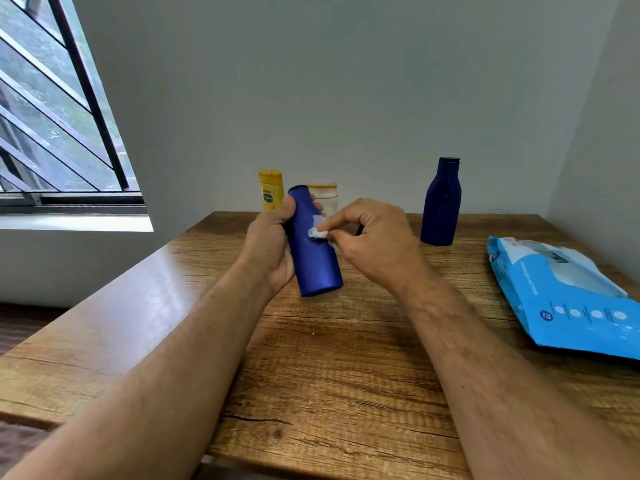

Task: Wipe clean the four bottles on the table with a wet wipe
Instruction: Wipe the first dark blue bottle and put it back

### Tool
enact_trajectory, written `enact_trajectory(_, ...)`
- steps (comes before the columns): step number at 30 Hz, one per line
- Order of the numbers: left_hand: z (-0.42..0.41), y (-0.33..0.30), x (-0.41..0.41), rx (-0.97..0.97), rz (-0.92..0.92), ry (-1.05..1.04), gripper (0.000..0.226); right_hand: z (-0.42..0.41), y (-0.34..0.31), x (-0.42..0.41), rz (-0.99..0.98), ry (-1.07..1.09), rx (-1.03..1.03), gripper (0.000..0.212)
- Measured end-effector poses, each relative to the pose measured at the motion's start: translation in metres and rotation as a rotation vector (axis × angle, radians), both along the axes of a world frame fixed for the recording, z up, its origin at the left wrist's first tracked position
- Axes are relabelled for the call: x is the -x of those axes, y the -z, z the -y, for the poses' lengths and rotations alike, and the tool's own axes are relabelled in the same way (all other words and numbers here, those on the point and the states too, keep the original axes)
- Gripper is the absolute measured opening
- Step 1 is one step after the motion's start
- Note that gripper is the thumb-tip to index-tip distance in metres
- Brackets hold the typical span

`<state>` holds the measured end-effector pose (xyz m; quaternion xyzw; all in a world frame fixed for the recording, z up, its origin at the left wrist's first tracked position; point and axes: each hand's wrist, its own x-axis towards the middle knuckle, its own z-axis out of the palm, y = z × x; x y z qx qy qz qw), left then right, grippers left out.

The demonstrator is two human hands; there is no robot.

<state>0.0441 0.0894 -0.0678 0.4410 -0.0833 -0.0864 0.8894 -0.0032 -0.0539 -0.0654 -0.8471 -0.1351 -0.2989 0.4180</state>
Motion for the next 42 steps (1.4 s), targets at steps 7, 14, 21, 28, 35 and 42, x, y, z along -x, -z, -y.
enact_trajectory(7,-0.011,-0.002,-0.010,0.104,-0.050,-0.143,0.027,0.000,0.000,0.006,-0.185,-0.105,0.175,0.009)
enact_trajectory(14,0.006,0.004,0.006,0.029,0.009,0.083,0.031,-0.001,0.000,0.001,0.040,0.039,0.111,0.015)
enact_trajectory(21,0.009,0.002,0.008,0.045,0.005,0.122,0.033,0.002,-0.001,0.000,0.069,0.070,0.057,0.012)
enact_trajectory(28,-0.005,-0.005,-0.004,0.066,-0.021,-0.089,0.028,-0.001,0.001,0.003,-0.142,-0.059,0.199,0.007)
enact_trajectory(35,-0.007,-0.001,-0.005,0.102,-0.033,-0.091,0.037,-0.002,0.003,0.001,-0.088,-0.014,0.221,0.010)
enact_trajectory(42,0.004,0.004,0.006,0.019,-0.022,0.133,0.032,0.002,0.002,-0.003,0.028,0.047,-0.023,0.015)
